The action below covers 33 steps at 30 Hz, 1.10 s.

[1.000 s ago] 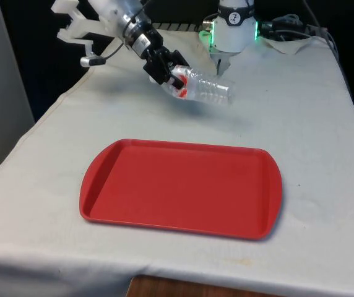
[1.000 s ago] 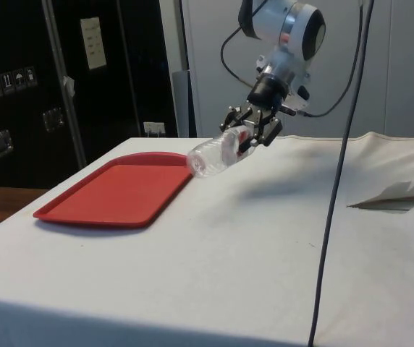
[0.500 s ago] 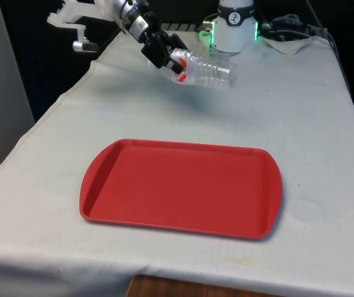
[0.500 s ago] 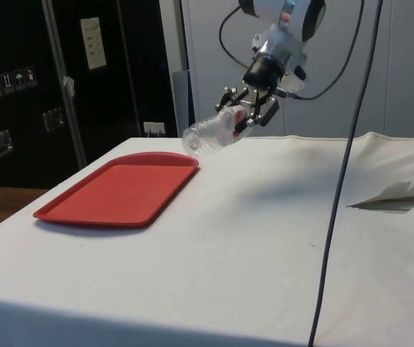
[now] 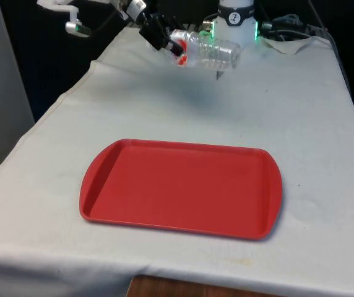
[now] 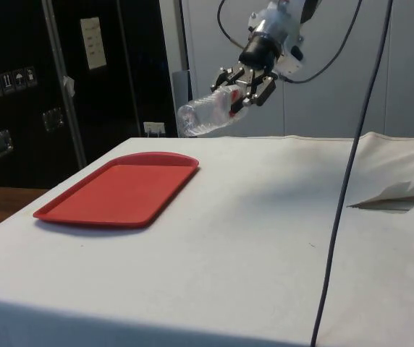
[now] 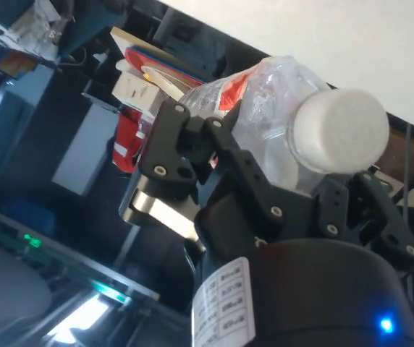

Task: Place the bottle upright on the tray.

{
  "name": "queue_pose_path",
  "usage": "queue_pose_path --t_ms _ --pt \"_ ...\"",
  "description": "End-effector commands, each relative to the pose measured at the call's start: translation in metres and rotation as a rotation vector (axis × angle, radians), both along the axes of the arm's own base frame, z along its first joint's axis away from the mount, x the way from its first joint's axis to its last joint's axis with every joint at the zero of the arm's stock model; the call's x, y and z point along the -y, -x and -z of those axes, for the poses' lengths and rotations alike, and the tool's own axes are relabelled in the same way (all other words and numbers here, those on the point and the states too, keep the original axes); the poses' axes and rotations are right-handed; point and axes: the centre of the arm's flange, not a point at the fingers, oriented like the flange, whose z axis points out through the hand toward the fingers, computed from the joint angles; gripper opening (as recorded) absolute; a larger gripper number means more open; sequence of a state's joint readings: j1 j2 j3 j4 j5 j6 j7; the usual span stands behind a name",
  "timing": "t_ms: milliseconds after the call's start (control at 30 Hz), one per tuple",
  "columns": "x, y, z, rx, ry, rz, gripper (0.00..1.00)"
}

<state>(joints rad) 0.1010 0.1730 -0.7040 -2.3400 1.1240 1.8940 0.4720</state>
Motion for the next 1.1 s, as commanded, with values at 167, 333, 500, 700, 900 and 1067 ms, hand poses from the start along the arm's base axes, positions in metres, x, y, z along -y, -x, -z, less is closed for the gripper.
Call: queue_pose_path --t_ms 167,333,500,700,900,1067 --pt "0.002 -0.004 -0.017 -0.007 0.025 -0.009 0.0" --pt "0.004 -0.007 -0.022 -0.01 0.043 -0.018 0.0" --pt "0.005 -0.008 -0.022 -0.009 0.044 -0.03 0.0" --pt "0.005 -0.012 -0.022 -0.023 0.102 -0.05 0.0" --pt "0.003 -0.016 -0.024 -0.026 0.135 -0.068 0.0" --pt "0.001 -0.018 -0.025 -0.022 0.133 -0.082 0.0"
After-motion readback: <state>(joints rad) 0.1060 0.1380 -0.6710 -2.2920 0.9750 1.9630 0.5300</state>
